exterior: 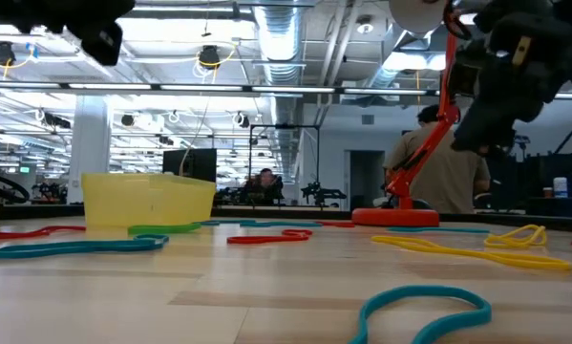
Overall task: Pick and place items into bin
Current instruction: Put the yellow rubber band into the yellow bin
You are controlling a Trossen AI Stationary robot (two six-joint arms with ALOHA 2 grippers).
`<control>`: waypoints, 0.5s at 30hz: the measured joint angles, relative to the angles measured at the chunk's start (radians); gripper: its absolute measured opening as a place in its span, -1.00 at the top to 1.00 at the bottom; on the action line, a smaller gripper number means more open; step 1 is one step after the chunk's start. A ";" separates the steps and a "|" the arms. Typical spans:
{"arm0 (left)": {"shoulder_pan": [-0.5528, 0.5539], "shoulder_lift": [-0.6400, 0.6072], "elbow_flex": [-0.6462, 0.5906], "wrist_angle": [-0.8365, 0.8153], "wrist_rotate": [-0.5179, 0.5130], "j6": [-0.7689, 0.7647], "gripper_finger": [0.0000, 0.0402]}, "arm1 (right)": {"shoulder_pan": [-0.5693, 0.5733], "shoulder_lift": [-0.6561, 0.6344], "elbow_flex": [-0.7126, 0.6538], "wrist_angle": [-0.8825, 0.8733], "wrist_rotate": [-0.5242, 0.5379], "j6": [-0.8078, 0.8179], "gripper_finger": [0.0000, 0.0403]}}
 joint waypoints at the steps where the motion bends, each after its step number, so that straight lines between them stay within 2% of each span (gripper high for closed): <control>1: 0.000 0.039 0.030 -0.022 0.000 0.003 0.67 | 0.015 0.010 0.000 0.000 0.001 0.013 0.59; 7: 0.000 0.254 0.191 -0.078 -0.047 0.012 0.67 | 0.101 0.036 0.000 0.008 0.034 0.032 0.59; 15: 0.000 0.403 0.298 -0.075 -0.052 0.118 0.67 | 0.132 0.036 0.000 0.061 0.038 0.032 0.59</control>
